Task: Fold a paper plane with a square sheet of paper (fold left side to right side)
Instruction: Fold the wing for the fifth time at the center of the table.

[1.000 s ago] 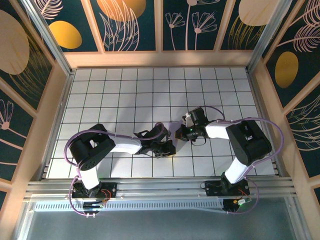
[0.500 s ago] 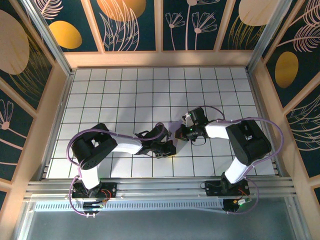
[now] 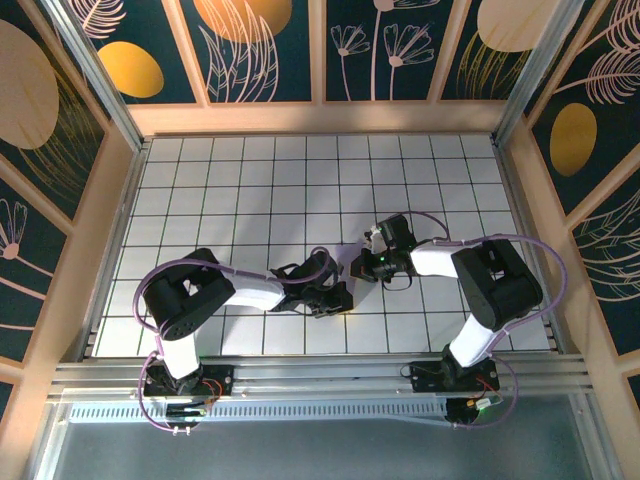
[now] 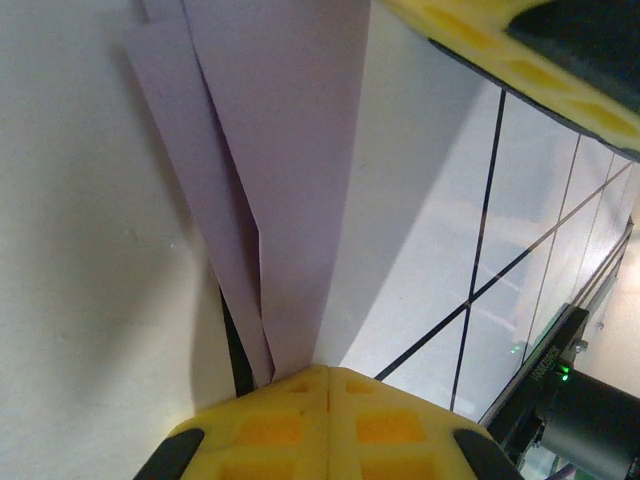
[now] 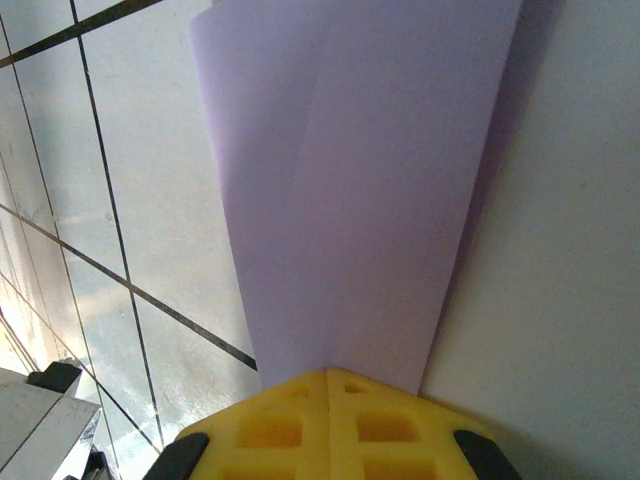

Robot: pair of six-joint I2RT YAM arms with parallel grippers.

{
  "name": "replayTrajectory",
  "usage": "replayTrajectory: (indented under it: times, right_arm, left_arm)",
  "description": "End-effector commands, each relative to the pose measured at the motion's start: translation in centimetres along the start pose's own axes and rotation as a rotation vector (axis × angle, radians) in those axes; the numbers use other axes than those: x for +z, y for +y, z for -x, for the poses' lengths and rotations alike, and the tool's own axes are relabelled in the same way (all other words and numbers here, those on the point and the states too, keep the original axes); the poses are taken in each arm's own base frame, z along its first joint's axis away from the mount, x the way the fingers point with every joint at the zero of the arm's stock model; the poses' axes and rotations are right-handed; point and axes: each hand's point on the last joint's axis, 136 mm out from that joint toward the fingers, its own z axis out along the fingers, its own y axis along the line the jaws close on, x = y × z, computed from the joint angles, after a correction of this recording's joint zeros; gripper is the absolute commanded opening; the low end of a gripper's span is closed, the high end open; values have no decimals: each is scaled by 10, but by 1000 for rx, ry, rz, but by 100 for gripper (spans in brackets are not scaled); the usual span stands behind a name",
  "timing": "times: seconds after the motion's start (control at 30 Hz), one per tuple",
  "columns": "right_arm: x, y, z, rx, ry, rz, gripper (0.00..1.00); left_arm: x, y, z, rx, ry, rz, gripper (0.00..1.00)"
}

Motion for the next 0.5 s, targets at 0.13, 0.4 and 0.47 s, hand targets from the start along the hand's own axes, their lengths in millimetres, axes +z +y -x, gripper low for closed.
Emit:
replayTrajectory:
  times: [0.13, 0.4, 0.47]
  right_arm:
    - [10, -75, -30, 77, 61, -294, 0]
    - [9, -76, -30, 73, 61, -299, 0]
    - [8, -76, -31, 74, 63, -300, 0]
  left_arm:
    - [4, 26, -43, -58, 117, 74, 6]
    - [5, 21, -53, -56, 125, 48, 6]
    - [2, 18, -51, -50, 112, 40, 6]
